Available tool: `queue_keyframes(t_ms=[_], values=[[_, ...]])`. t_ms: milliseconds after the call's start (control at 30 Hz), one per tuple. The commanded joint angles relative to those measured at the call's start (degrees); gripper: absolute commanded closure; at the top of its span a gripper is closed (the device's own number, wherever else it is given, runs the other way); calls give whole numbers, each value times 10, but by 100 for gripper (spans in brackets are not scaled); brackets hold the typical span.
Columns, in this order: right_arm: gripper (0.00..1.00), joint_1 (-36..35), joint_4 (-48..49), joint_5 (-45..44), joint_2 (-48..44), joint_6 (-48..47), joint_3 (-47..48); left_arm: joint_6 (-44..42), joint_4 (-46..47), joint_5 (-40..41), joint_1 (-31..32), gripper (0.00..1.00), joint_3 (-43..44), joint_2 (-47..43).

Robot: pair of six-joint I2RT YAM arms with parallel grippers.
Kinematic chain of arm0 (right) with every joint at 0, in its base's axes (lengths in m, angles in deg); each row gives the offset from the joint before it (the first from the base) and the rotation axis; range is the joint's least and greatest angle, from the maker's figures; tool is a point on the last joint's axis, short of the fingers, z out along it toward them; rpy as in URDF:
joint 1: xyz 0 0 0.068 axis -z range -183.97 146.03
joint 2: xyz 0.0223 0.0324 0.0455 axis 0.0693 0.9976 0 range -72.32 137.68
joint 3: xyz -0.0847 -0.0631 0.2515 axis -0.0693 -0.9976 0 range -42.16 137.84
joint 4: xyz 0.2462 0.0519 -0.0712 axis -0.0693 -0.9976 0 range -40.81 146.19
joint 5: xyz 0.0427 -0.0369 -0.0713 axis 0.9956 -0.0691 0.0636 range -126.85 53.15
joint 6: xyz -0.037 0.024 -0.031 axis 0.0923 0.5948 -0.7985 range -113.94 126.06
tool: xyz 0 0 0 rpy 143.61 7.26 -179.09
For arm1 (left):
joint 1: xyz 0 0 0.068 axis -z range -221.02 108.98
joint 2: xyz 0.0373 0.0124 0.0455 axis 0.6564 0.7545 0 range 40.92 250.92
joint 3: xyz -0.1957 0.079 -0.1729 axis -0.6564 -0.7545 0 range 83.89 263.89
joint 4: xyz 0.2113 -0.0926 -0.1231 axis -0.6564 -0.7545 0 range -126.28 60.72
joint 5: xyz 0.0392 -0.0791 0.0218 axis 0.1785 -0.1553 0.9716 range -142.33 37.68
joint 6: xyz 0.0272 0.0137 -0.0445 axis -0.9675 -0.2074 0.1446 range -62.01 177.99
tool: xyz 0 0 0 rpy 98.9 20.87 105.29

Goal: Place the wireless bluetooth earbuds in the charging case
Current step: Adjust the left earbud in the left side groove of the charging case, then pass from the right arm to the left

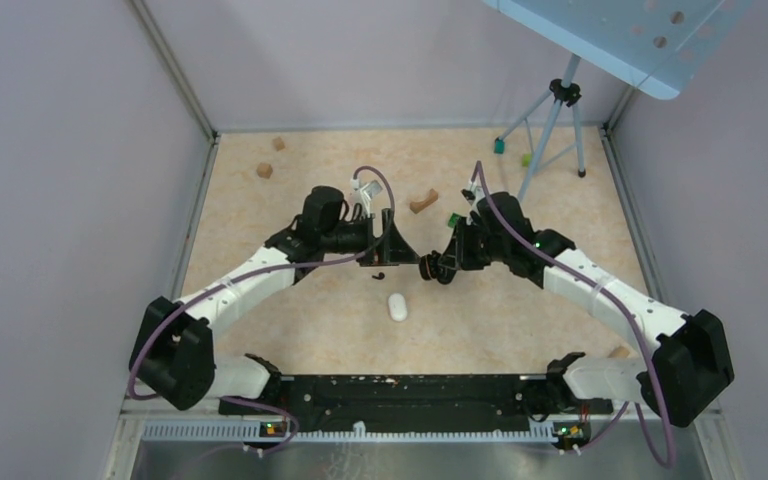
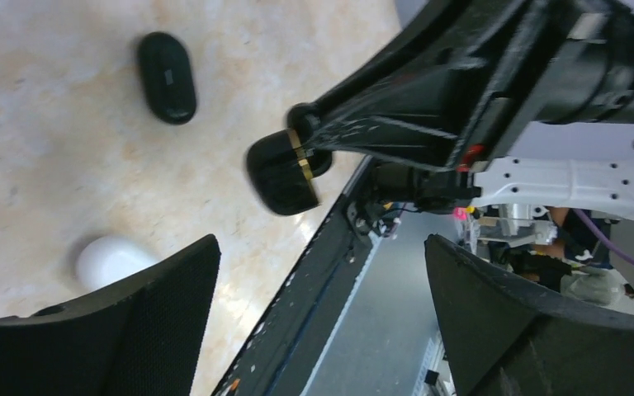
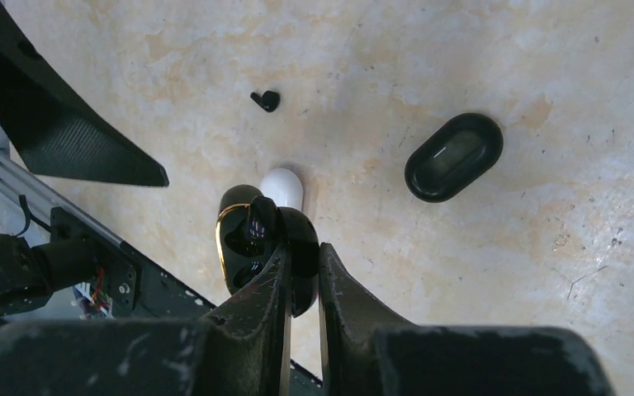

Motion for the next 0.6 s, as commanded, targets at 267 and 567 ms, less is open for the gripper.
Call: queue_keyframes(t_ms=[267, 567], values=[[100, -4, 15, 5, 2, 10, 43, 72, 139, 37, 47, 19, -6, 30], [100, -4, 16, 5, 0, 12, 43, 77, 137, 45, 53, 32, -3, 59]])
